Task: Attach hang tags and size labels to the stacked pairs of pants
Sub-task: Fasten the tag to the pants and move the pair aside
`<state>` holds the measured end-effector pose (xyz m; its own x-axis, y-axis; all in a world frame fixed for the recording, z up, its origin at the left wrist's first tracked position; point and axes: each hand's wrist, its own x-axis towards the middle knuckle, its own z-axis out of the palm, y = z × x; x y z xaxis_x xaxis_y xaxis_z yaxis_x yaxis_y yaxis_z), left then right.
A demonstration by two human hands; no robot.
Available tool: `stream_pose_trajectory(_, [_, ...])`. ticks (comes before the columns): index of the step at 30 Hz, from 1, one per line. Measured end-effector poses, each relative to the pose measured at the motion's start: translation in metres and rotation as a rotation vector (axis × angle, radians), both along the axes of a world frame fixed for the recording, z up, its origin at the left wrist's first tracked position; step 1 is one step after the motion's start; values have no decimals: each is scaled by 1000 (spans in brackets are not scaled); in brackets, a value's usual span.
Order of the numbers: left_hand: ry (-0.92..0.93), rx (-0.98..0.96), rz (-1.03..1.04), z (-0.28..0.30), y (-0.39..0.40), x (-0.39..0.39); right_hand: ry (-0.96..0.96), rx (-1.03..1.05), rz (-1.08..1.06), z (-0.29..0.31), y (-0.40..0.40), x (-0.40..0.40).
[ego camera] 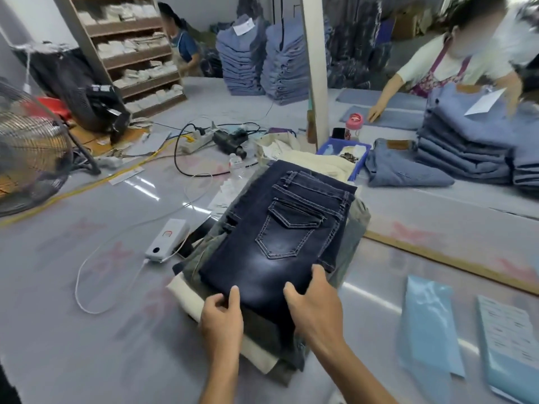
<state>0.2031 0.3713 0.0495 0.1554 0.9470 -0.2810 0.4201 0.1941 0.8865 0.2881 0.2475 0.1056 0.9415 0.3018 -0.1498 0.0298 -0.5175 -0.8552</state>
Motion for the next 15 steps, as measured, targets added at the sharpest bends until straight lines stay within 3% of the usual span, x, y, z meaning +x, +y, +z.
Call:
stream_pose_trajectory(3, [-402,-411,40,12,-11,7,-44,26,37,23,-4,-1])
stream_pose_trajectory(5, [-591,-446,58,24,-14,18,19,77,2,28,-11,-4])
stream_pose_trajectory(7, [-528,-260,46,47,-19,31,225,268,-76,22,-19,-9])
stream_pose_trajectory(11, [-379,173,-70,112,-43,52,947,986,-408,-5,-36,-7])
stream_pose_trajectory(13, [-420,299,-99,141,-55,57,1110,1129,-517,-22,-43,3])
stream_pose_trajectory(15, [-492,314,-110,162,-62,55,1127,1206,-526,-32,-46,18])
